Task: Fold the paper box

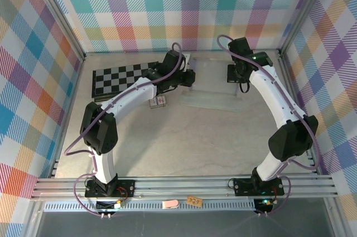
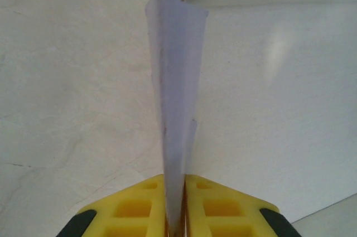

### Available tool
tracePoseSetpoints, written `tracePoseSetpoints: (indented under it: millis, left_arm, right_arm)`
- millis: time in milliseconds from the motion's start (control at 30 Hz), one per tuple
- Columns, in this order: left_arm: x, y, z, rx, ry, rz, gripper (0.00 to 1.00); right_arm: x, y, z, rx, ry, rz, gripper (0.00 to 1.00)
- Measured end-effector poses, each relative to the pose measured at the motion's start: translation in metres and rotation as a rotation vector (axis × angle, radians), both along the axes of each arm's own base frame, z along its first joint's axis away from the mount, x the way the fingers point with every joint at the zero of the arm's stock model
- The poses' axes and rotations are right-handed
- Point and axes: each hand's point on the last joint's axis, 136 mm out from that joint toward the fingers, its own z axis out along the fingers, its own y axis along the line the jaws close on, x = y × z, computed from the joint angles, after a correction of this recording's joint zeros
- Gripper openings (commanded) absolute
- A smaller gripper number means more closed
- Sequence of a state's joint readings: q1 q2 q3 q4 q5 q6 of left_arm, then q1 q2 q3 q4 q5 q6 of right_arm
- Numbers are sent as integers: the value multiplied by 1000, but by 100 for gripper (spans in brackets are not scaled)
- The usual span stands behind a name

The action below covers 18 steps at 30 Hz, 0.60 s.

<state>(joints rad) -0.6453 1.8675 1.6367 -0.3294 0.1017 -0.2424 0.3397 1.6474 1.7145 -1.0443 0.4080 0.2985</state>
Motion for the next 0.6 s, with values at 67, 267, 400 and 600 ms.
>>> tracePoseSetpoints:
  millis: [67, 267, 400, 600]
  left_arm:
    - [0, -1, -4, 4, 4, -7, 14]
    - [4, -4, -13, 22, -1, -21, 14]
    - [5, -4, -16, 37, -10, -22, 2]
    - [6, -2, -18, 91, -43, 16, 0]
  right_arm:
    - [-3, 2, 4, -5, -7, 8, 0]
    - [-12, 6, 10, -16, -11, 24, 0]
    - [-15, 7, 9, -18, 0, 26, 0]
    - [-21, 12, 17, -25, 5, 21, 0]
